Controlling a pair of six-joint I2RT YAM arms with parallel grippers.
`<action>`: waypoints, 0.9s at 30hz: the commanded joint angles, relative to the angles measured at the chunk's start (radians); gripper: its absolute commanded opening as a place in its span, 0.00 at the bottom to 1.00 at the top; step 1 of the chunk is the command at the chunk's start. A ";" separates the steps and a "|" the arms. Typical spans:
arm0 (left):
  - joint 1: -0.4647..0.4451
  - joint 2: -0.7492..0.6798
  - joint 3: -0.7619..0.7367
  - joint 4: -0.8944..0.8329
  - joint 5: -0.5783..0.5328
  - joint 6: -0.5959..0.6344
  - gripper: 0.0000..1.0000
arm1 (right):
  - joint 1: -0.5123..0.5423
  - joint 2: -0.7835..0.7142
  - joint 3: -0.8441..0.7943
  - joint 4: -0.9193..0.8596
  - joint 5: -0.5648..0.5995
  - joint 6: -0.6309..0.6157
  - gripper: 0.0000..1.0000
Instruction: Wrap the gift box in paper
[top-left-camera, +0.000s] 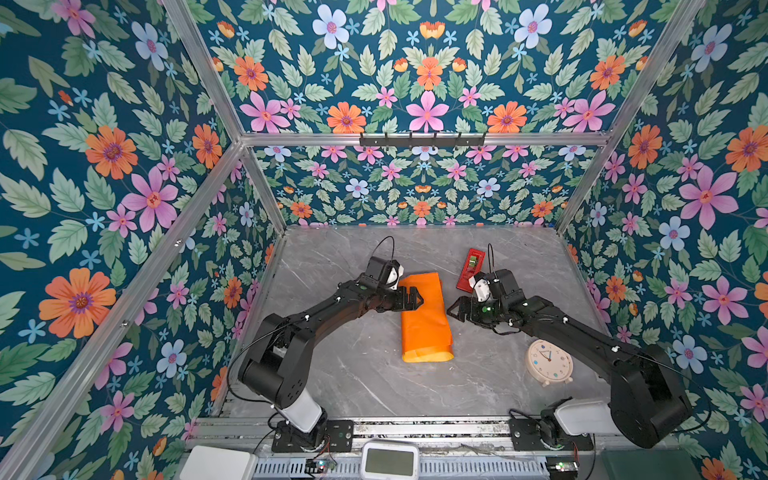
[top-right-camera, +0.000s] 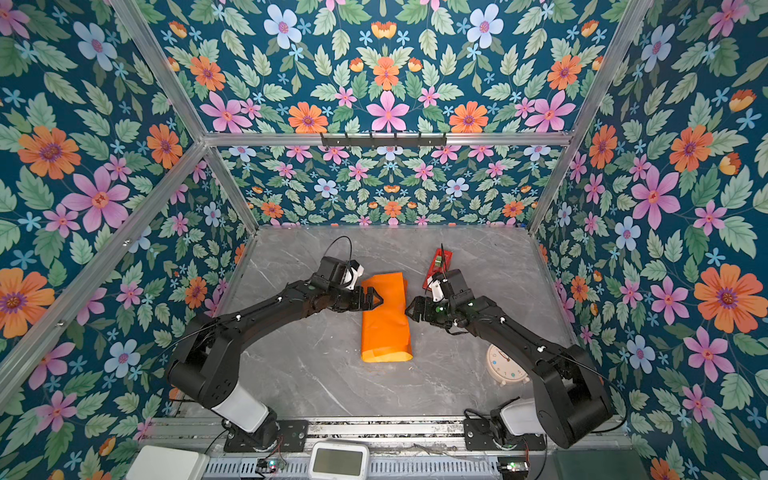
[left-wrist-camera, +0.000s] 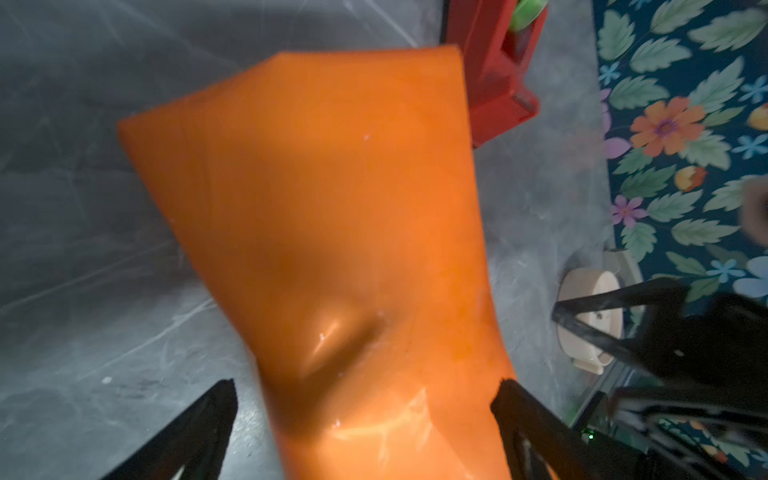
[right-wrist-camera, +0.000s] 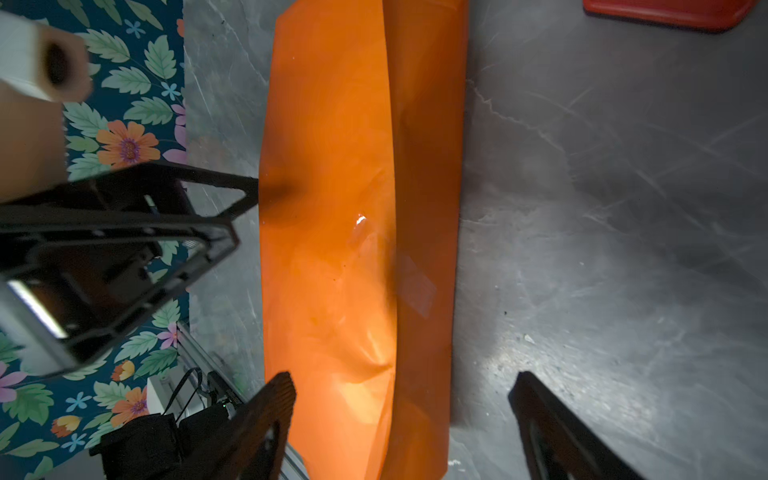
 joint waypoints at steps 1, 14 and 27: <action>0.011 -0.050 -0.044 0.048 -0.011 -0.047 1.00 | 0.019 -0.004 -0.010 0.022 0.016 -0.019 0.84; 0.011 0.007 -0.140 0.230 0.126 -0.187 0.75 | 0.063 0.238 0.113 0.198 -0.033 0.106 0.62; 0.020 -0.036 -0.174 0.204 -0.019 -0.101 0.97 | 0.036 0.164 0.123 -0.006 0.075 -0.035 0.80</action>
